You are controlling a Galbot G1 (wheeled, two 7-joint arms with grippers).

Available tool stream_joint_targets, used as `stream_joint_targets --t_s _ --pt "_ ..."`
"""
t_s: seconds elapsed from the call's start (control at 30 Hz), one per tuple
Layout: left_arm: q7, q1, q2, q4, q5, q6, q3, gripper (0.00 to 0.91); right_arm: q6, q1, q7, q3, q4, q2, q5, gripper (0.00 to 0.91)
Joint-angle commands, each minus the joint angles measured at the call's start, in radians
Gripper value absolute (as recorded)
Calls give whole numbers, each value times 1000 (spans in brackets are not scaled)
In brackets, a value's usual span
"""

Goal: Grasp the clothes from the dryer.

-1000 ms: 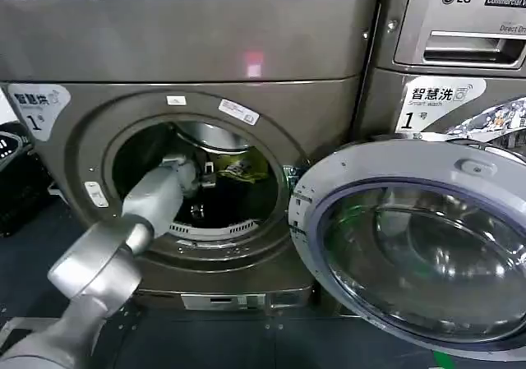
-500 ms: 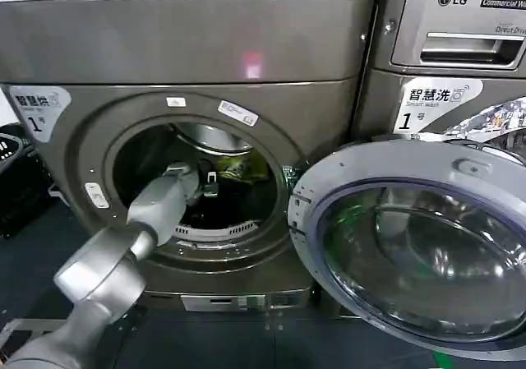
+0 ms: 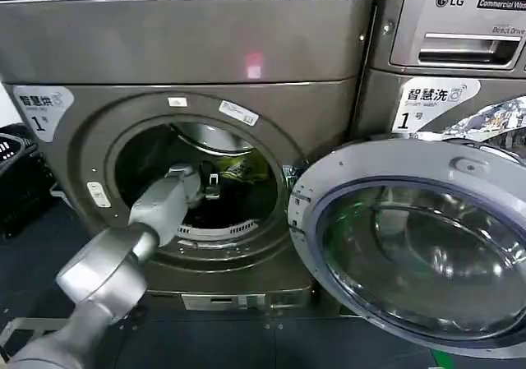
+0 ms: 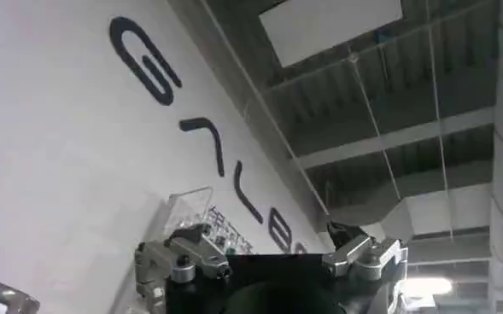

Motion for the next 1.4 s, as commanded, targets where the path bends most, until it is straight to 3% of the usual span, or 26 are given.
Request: stream_joint_targets --t_s 0.03,0.27,0.57,1.07,1.13,1.23,1.4 --pt "-16 2 -1 -40 -55 29 -66 0 0 1 1 0 -1 -1 -1 907" --pt "-151 31 19 -169 -218 94 -231 0 1 6 0 -7 0 1 -1 907" --pt "-440 165 51 -344 -433 76 -359 0 3 17 4 -23 -1 -6 -6 907" --pt "-935 377 11 -716 -555 -21 -622 0 5 12 3 -9 -16 -23 -3 907" --pt "-987 400 3 -751 -564 -42 -657 0 5 10 2 -5 -18 -23 -3 907" --pt "-1121 429 -14 -769 -538 -147 -709 0 2 11 -4 -4 -14 -24 -3 907" --pt "-1199 549 -14 -950 -580 -165 -752 0 -13 9 -3 6 -14 -27 2 907"
